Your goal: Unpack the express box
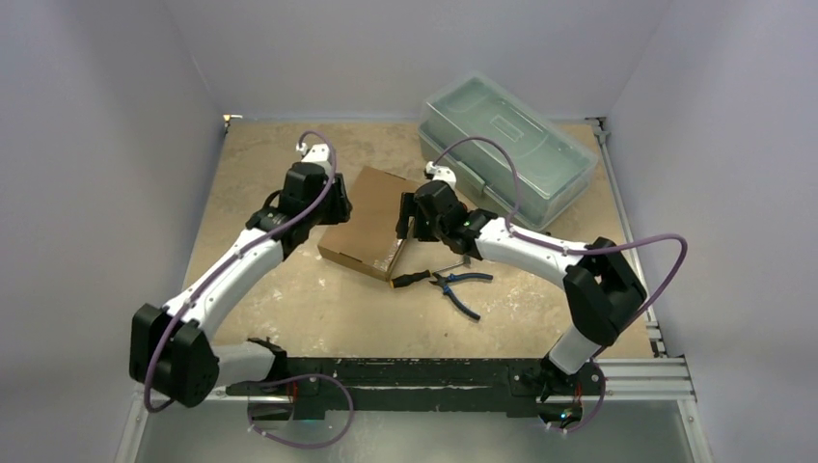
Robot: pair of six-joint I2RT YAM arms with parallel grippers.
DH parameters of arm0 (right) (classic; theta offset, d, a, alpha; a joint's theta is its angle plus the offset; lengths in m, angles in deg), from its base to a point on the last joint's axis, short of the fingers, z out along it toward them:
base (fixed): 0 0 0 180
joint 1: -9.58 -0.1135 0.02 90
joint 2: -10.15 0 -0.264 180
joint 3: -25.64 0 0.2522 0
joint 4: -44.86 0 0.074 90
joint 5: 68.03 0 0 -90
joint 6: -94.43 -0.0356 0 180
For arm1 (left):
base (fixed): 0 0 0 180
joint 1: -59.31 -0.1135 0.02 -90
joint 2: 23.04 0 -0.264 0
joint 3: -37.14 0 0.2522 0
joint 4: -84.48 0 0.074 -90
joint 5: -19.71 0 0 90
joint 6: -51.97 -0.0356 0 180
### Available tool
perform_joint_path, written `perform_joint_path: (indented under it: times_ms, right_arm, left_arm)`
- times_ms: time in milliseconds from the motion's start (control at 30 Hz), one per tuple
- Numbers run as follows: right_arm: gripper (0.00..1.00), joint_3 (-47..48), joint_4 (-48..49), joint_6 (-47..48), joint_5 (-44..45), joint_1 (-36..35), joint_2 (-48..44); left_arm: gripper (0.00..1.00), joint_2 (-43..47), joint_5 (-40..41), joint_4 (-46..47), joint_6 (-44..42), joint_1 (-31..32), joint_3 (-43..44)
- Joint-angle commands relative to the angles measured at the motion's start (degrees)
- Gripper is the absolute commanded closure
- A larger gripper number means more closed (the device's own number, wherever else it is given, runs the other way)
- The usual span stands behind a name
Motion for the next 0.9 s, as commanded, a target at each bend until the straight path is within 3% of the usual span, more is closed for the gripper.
perform_joint_path:
  times_ms: [0,233,467,700,867]
  right_arm:
    - [0.20,0.0,3.4,-11.3,-1.9,0.2,0.0]
    - [0.34,0.5,2.3,-14.7,-1.8,0.2,2.6]
    - [0.51,1.5,1.2,-14.4,-0.9,0.2,4.3]
    - [0.56,1.2,0.7,-13.2,-0.2,0.2,4.5]
    - [0.64,-0.7,1.9,-12.7,0.3,0.2,3.7]
  left_arm:
    - [0.62,-5.5,-4.5,4.0,-0.4,-2.3,5.0]
    - [0.59,-11.0,-4.6,10.6,-2.9,-2.4,2.3]
    - [0.57,-15.7,2.7,6.1,-6.8,-2.7,6.0]
    - [0.49,-19.6,-1.5,7.9,-6.0,-4.9,6.1]
    - [0.49,-21.8,-2.3,9.2,-5.3,-6.9,4.3]
